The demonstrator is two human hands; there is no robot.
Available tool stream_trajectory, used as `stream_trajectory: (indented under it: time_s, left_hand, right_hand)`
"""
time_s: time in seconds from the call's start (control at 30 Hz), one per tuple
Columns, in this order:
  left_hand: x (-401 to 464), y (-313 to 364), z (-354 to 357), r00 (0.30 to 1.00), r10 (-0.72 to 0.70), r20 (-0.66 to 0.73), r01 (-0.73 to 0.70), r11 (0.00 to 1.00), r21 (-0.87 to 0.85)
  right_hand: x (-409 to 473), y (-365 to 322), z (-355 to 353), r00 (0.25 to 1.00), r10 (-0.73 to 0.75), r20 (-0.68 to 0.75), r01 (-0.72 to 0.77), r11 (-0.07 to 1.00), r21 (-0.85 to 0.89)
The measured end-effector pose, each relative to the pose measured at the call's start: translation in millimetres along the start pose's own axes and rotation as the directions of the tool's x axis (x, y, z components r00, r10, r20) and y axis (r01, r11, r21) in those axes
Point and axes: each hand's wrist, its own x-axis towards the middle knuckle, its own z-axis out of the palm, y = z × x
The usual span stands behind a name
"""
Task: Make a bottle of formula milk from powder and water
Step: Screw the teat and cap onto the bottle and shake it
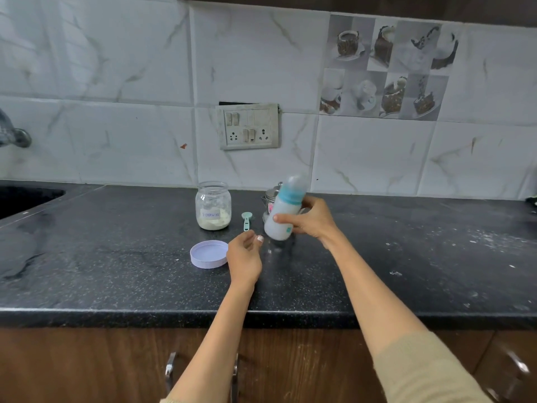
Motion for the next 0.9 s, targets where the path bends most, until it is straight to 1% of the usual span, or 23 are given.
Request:
stream_trajectory:
  time_s: [0.03,0.1,0.13,0.2,0.23,0.3,0.4,0.47,0.5,0.57,0.6,0.67,0.7,0.77,0.83,0.87,0.9]
  left_hand:
    - [0.0,-0.5,0.2,1.000,0.000,0.001,0.000,1.000,-0.006]
    - [0.3,-0.3,0.1,1.000,-0.004,-0.005,0.004,1.000,0.002]
    - [0.6,0.0,0.1,1.000,-0.008,-0.004,0.008,1.000,0.004]
    - [1.4,-1.2,0.4,1.000,-0.010,0.007,0.010,1.000,-0.004]
    - [1.5,-1.3,0.7,1.000,-0.009,0.006,0.009,1.000,-0.008]
    - [1.1,-0.1,0.4,1.000,-0.013,-0.002,0.013,1.000,-0.006]
    - [0.9,-0.6,1.0,1.000,-0.004,0.004,0.004,1.000,-0.006]
    - [0.1,0.1,0.5,1.000,-0.008,-0.004,0.008,1.000,-0.003]
    - [-0.3,0.5,0.4,1.000,-0.012,-0.003,0.012,1.000,0.000]
    - [0.7,-0.9,0.9,1.000,-0.004,0.006,0.004,1.000,0.000]
    - [0.4,-0.6,0.9,1.000,-0.001,0.004,0.001,1.000,0.002]
    - [-0.1,0.9,0.5,1.000,-0.005,-0.002,0.005,1.000,0.005]
    - [0.2,1.0,0.7,1.000,-0.007,0.000,0.007,1.000,0.003]
    - [-0.1,0.3,0.0,1.000,-0.003,0.008,0.003,1.000,0.001]
    - [-0.9,0.1,-0.4,1.000,-0.001,0.001,0.001,1.000,0.000]
    - [-0.9,0.6,-0.5,1.000,-0.003,0.001,0.003,1.000,0.001]
    - [-0.6,0.6,-0.9,1.000,-0.003,0.006,0.003,1.000,0.003]
  right_hand:
    - [-1.8,-0.6,0.2,1.000,0.009,-0.009,-0.008,1.000,0.006]
    - [-2.4,-0.6,1.3,0.998,-0.008,0.068,0.016,0.994,-0.112]
    - [-1.8,2.3,1.8,0.998,-0.015,0.069,0.021,0.995,-0.098]
    - [-2.6,1.9,-0.1,1.000,0.025,0.000,-0.025,1.000,0.007]
    - [-3.7,-0.6,-1.8,0.999,0.041,0.028,-0.041,0.999,0.005]
    - [-2.7,-0.6,-2.9,0.992,0.044,0.117,-0.034,0.995,-0.092]
    - [-4.2,3.4,-4.2,0.998,0.054,0.021,-0.053,0.999,-0.010]
    - [-5.0,2.7,-3.3,0.994,0.052,0.093,-0.042,0.993,-0.111]
    - [-4.4,5.4,-3.4,0.994,0.047,0.098,-0.037,0.994,-0.101]
    - [-1.9,2.9,-6.3,0.999,0.039,0.020,-0.039,0.999,-0.010]
    - [-0.2,-0.7,-8.2,0.999,0.041,0.023,-0.041,0.999,-0.009]
    - [2.3,-6.9,-7.4,0.994,0.015,0.113,0.004,0.987,-0.162]
    - [3.7,-7.3,-6.5,0.994,0.001,0.111,0.018,0.986,-0.166]
    - [3.0,-7.4,-3.8,0.998,-0.006,0.055,0.012,0.993,-0.120]
    - [2.2,-8.9,-1.1,0.993,-0.026,0.113,0.049,0.977,-0.208]
    - [3.6,-6.4,-0.7,0.993,-0.030,0.116,0.053,0.979,-0.196]
    - [3.5,-6.6,-0.6,0.997,-0.027,0.074,0.038,0.988,-0.147]
